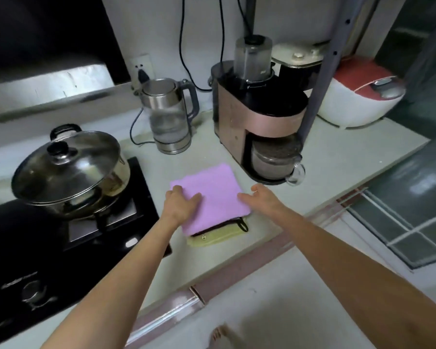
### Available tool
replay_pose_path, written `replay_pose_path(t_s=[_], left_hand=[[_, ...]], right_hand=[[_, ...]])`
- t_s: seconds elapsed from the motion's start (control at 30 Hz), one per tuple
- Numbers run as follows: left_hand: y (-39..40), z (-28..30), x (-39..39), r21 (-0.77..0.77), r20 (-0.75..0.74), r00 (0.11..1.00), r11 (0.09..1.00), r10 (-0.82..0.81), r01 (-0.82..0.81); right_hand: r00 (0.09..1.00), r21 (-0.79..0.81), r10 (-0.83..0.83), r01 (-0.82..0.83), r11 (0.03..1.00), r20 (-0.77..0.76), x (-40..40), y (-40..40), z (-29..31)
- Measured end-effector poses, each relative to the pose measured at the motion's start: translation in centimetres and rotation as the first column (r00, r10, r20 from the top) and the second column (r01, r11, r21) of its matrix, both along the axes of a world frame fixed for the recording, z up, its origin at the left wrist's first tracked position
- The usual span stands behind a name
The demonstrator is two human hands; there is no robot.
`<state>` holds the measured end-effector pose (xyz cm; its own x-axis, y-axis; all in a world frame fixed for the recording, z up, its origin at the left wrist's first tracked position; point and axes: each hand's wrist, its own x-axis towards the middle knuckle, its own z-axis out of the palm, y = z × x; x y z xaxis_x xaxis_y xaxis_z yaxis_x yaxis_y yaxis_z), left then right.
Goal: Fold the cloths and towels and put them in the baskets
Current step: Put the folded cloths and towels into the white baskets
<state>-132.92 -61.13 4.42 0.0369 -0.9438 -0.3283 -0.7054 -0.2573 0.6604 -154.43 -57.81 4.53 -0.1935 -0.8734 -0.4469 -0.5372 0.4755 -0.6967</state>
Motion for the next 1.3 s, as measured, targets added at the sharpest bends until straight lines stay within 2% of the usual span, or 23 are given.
replay_pose_path(t_s=[0.13,0.27,0.37,0.5,0.67,0.83,1.03,1.2,1.3], left_hand=[[-2.4,-2.1,0.5,0.209,-0.156,0.96,0.958,0.232,-0.197],[-3.1,-3.9,0.8,0.4,-0.238,0.889,0.873,0.392,-0.278],[-2.8,-4.8,0.7,0.456,-0.29,0.839,0.838,0.46,-0.301],[-2.5,-5.2,0.6,0.504,-0.364,0.764,0.803,0.532,-0.319],[-2.7,-4.0,-0.8,0.558,-0.442,0.722,0.793,0.532,-0.243],[-3.7,-1.7,-3.1,0.497,-0.487,0.771,0.856,0.411,-0.142],[-2.9,0.6,-8.9,0.391,-0.462,0.867,0.92,0.187,0.01],[-0.1,1.4,-12.9,0.293,-0.477,0.873,0.919,-0.099,0.264],[2.9,1.6,-14.5,0.187,-0.511,0.82,0.897,-0.259,0.4]], right_hand=[[0.993,0.169,-0.052,0.034,0.985,0.105,0.8,-3.8,-1.4],[0.977,0.301,-0.07,0.006,0.954,0.203,0.4,-5.8,-3.8],[0.925,0.331,-0.148,0.025,0.943,0.35,0.5,-6.9,-4.7],[0.88,0.328,-0.13,-0.03,0.944,0.456,0.9,-7.2,-5.4],[0.748,0.329,-0.17,-0.067,0.942,0.641,0.1,-7.1,-6.3],[0.684,0.25,-0.203,0.032,0.968,0.7,-2.4,-6.1,-4.5],[0.575,0.191,-0.321,0.276,0.942,0.752,-6.9,-0.8,-3.1],[0.502,0.146,-0.487,0.574,0.806,0.715,-8.5,7.2,-1.8],[0.411,0.103,-0.615,0.771,0.628,0.673,-7.4,12.9,-0.9]])
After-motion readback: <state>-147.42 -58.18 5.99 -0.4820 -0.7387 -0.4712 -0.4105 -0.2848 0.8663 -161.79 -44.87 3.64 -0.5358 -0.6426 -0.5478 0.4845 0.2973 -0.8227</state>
